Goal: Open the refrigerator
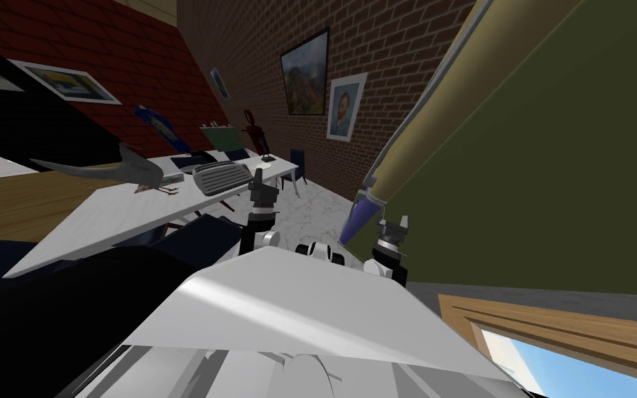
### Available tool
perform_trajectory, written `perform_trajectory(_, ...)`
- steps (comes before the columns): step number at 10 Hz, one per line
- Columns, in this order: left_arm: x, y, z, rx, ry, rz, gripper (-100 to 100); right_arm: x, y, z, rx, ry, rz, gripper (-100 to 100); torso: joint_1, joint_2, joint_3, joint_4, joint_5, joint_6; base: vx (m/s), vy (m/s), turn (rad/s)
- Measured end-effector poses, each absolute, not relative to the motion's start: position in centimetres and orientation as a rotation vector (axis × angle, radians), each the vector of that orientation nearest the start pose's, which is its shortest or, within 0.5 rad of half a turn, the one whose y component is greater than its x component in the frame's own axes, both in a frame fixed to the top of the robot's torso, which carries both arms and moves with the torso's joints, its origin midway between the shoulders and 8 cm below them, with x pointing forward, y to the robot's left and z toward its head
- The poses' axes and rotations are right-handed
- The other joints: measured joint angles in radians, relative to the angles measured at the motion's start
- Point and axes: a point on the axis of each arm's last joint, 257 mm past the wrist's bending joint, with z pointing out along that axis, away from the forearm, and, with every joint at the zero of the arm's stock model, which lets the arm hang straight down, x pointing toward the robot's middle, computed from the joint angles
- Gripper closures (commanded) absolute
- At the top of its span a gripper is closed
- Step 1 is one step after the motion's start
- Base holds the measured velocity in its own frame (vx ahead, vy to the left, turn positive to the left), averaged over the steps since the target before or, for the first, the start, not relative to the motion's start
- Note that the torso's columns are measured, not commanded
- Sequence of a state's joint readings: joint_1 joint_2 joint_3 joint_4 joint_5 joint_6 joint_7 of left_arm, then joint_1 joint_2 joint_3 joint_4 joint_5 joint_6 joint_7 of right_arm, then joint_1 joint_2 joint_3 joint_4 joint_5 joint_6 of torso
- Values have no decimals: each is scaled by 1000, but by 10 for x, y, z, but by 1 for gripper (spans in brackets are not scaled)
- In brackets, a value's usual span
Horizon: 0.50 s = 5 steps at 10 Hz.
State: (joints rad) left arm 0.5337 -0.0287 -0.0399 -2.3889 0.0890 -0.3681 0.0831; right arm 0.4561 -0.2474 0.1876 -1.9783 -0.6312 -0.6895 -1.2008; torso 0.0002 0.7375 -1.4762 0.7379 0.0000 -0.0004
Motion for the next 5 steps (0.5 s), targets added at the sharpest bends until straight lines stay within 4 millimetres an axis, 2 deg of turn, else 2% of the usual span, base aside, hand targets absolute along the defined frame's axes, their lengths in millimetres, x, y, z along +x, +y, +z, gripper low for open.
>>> perform_trajectory(1,342,281,37,-811,545,-1455,0,375,-304,-95,-1528,340,-2741,-100,0,0,0,0,0,1,23,-6,-10)
perform_trajectory(5,342,281,37,-811,545,-1455,0,379,-310,-111,-1486,496,-2611,-100,0,-1,-1,0,0,0,52,-14,96)
